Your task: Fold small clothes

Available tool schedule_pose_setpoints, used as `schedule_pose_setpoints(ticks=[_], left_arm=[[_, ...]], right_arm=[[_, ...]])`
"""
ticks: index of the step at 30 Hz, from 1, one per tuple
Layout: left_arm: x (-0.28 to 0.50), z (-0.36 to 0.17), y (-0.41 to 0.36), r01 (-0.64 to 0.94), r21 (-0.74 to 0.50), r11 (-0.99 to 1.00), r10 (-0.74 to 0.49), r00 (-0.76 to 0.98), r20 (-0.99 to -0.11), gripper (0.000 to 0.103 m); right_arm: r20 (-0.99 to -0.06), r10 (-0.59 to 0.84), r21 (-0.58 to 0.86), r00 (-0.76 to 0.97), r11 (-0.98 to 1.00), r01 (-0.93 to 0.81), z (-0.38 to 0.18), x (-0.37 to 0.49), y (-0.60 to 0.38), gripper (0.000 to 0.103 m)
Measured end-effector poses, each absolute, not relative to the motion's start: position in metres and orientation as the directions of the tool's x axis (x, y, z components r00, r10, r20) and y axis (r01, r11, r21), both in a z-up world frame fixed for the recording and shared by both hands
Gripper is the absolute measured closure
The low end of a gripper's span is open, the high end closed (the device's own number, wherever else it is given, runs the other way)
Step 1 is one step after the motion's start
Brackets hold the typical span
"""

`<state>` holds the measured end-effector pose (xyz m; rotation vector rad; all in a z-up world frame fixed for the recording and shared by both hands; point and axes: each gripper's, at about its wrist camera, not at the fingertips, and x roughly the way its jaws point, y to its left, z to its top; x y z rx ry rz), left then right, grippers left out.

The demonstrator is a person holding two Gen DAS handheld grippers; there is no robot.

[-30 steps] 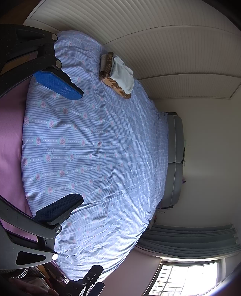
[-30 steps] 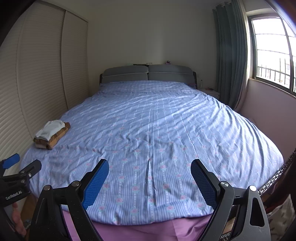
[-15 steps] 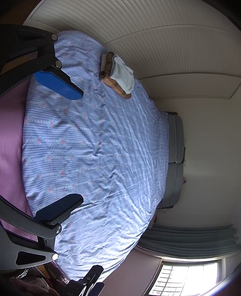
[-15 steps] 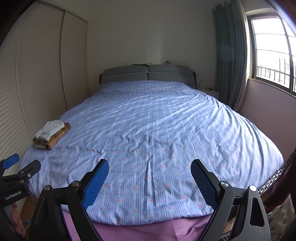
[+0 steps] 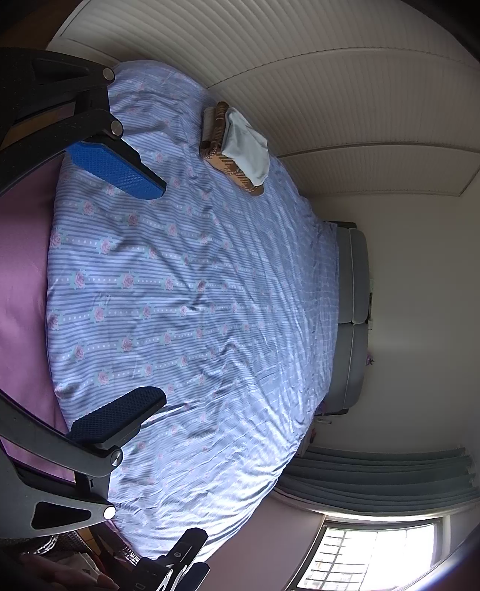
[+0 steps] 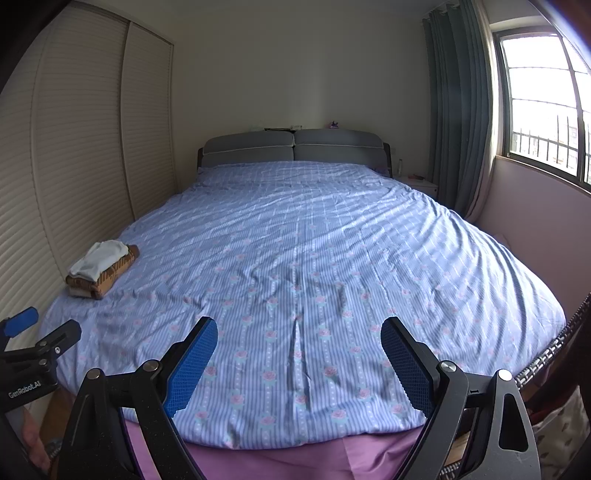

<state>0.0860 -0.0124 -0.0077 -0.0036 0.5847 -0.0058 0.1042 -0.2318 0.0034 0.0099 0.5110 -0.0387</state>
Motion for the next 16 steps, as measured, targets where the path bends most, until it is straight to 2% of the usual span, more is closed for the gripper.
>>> schedule_pose_setpoints(ticks=[16], left_arm=[[0.0874,-0.0101,-0.0165,0.012,0.019,1.000,0.001,0.833,-0.554,0.000]], right_arm=[[-0.492,-0.036,0.002,0.870,0.999,0.042,0.0037,0.1044,-0.2311,0.012]])
